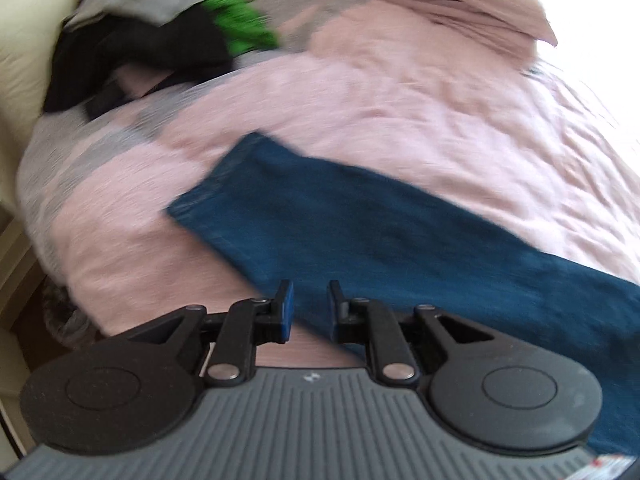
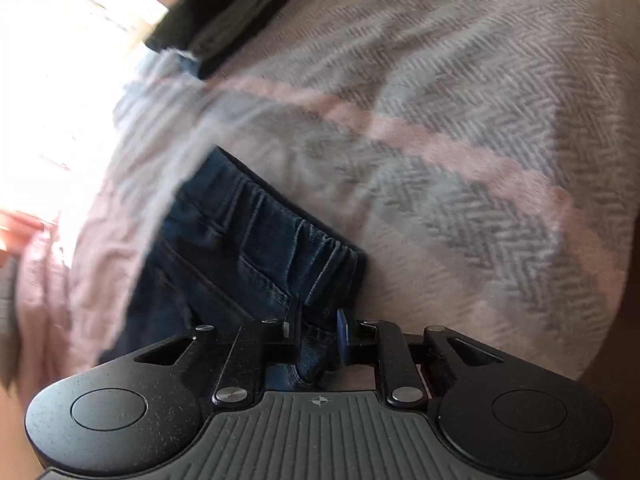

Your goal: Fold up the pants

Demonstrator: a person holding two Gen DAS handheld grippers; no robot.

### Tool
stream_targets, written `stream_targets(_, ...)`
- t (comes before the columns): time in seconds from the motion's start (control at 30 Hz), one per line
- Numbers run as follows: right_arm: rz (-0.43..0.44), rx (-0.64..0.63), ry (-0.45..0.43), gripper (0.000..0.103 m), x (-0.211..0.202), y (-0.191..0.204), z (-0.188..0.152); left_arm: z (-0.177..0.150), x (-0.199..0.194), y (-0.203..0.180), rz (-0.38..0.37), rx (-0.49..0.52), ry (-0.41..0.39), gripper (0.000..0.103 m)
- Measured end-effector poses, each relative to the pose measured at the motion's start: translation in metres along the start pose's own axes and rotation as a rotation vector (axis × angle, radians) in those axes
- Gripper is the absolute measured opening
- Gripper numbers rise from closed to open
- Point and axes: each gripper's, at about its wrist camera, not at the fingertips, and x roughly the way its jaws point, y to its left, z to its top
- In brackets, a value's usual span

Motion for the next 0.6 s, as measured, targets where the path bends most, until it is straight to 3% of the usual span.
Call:
stream_targets(0.07, -0.06, -0.034, -0.001, 0.041, -0.004, 0.007, 0.003, 0.005, -0.003, -0.028, -0.052, 0.062, -0.004, 0.014)
stream_targets(0.1, -0.096, -0.057, -0.014, 0.044, -0.008, 0.015, 0.005, 0.009, -0.004, -0.044, -0.081, 0.093, -0.006, 0.014)
stream_targets(0.2, -0.217, -0.219, -0.155, 0.045, -0.031, 0.045, 0.007, 0.021, -0.009, -0.103, -0.187, 0.209, -0.019, 0.014)
stream_targets(0.3, -0.157, -0.424, -0.25, 0.045, -0.039, 0.079, 0.008, 0.028, -0.015, -0.172, -0.317, 0.33, -0.051, 0.014)
stream_targets(0.43, -0.078, -0.695, -0.287, 0.044, -0.007, 0.121, 0.0, 0.02, -0.02, -0.261, -0.504, 0.458, -0.072, 0.014)
stream_targets(0.5, -0.043, -0.772, -0.302, 0.043, 0.013, 0.13, -0.004, 0.006, -0.021, -0.302, -0.582, 0.535, -0.087, 0.014)
stream_targets(0.6, -0.074, -0.823, -0.274, 0.041, 0.058, 0.135, -0.002, -0.019, -0.009, -0.355, -0.665, 0.663, -0.096, 0.014)
